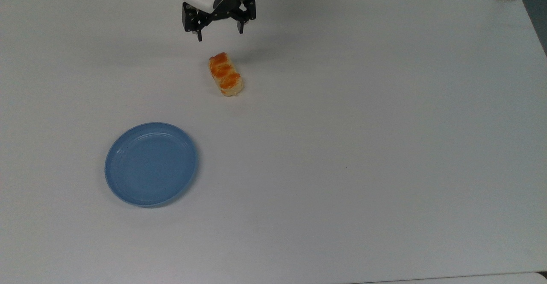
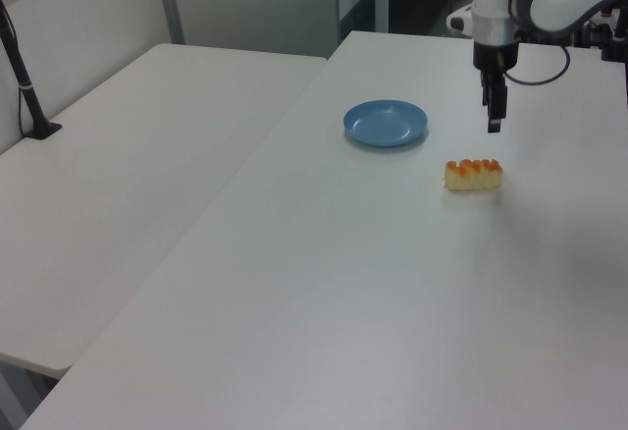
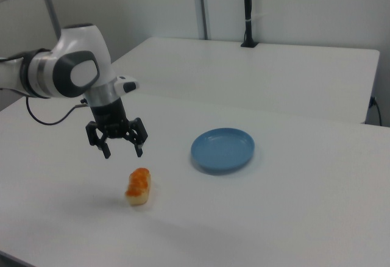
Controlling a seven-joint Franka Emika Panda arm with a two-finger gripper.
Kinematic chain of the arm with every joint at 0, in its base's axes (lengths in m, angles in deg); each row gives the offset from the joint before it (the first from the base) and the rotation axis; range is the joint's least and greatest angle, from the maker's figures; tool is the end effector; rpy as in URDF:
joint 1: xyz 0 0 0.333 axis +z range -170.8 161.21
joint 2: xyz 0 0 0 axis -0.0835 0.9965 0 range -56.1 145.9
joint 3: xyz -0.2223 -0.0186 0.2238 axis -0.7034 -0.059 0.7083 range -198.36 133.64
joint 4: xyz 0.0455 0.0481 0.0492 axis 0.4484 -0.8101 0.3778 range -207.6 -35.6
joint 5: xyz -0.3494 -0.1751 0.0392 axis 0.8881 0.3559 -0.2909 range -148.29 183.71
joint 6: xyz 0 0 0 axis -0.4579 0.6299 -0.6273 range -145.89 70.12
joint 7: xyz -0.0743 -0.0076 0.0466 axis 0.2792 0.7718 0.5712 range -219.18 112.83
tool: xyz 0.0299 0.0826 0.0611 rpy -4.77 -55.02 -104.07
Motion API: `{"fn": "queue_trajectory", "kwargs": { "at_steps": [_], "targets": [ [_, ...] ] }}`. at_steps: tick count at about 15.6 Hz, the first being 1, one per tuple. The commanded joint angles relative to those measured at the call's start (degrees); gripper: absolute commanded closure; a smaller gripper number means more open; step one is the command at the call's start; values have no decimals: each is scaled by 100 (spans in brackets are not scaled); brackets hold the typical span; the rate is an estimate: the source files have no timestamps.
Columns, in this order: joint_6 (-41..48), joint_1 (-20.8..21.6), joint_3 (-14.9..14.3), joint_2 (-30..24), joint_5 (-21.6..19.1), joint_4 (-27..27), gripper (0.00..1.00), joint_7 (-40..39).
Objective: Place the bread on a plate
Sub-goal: 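Move the open gripper over the orange-topped bread roll and lower it, then close the gripper on the bread roll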
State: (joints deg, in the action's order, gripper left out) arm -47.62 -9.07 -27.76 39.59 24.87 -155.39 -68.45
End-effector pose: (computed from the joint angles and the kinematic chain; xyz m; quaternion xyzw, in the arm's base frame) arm 0.5147 -0.0035 0.4353 0.9846 0.1638 -0.0230 0.0564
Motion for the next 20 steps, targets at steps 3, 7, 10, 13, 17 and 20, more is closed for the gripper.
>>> {"fn": "queue_trajectory", "kwargs": {
  "at_steps": [3, 7, 10, 13, 17, 20],
  "targets": [
    [-507, -64, 49, 557, 321, -101, 0, -72],
    [-780, -82, 49, 724, 401, -224, 0, -54],
    [-921, -73, 49, 742, 427, -355, 0, -54],
    [-1114, -38, 49, 891, 471, -417, 0, 77],
    [-1342, -12, 49, 1120, 778, -417, 2, 463],
    [-1404, -3, 49, 1217, 919, -409, 18, 631]
  ]
}}
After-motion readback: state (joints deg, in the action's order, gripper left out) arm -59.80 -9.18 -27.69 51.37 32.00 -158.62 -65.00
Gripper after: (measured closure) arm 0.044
